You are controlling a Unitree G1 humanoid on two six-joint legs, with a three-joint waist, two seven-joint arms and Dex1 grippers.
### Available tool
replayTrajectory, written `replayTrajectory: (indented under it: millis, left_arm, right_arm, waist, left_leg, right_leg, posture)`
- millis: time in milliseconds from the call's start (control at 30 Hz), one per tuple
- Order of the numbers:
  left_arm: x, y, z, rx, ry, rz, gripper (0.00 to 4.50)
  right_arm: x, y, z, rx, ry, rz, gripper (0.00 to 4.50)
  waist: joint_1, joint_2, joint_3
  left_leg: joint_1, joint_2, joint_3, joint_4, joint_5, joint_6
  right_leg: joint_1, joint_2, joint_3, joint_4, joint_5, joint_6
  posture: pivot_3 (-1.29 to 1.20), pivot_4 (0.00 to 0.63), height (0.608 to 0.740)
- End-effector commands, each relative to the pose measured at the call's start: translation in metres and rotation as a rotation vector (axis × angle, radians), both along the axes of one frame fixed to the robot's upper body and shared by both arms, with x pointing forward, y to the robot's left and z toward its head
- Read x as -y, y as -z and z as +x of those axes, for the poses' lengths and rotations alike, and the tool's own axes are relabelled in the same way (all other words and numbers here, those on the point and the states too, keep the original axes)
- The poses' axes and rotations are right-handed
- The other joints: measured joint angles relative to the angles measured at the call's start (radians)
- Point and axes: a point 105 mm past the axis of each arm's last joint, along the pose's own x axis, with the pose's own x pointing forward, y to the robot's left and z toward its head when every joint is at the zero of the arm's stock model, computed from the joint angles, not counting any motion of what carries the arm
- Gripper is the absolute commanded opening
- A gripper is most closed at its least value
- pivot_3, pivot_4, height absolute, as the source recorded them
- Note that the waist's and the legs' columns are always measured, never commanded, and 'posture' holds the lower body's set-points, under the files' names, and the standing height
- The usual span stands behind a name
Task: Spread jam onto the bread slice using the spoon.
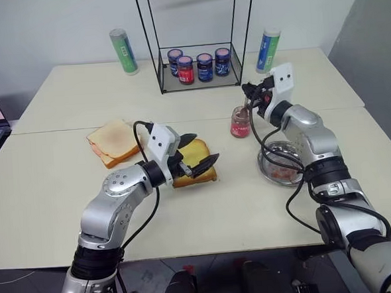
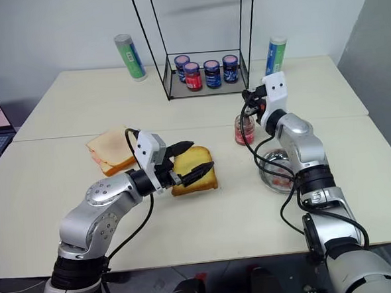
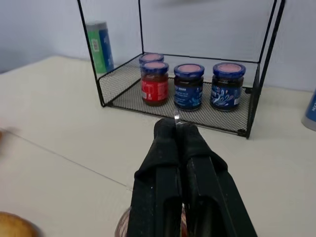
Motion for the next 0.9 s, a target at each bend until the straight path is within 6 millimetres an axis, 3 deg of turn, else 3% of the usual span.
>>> replayTrajectory:
  millis: [33,367,900]
  left_arm:
    - [-0.002,-0.015,-0.004,0.064,0.006,-0.005,4.5]
    - [-0.002,-0.017,-0.003,0.069,0.003,-0.005,4.5]
    - [0.006,-0.027,0.003,0.093,0.019,-0.005,4.5]
  right_arm:
    - [-0.005,-0.009,-0.005,0.062,-0.021,-0.021,0.07]
    - [-0.005,0.014,-0.001,-0.046,0.03,0.051,0.07]
    - [0.005,-0.013,0.004,-0.192,0.053,0.457,0.07]
  waist:
    - [0.0,0.0,0.0]
    - [0.0,0.0,0.0]
    - [-0.001,0.0,0.0]
  left_leg:
    - [0.0,0.0,0.0,0.0,0.0,0.0]
    - [0.0,0.0,0.0,0.0,0.0,0.0]
    - [0.0,-0.001,0.0,0.0,0.0,0.0]
  right_leg:
    - [0.0,0.0,0.0,0.0,0.0,0.0]
    - [0.0,0.0,0.0,0.001,0.0,0.0]
    - [-0.001,0.0,0.0,0.002,0.0,0.0]
  posture:
    - [0.0,0.15,0.74]
    - [0.0,0.15,0.74]
    - [0.0,0.15,0.74]
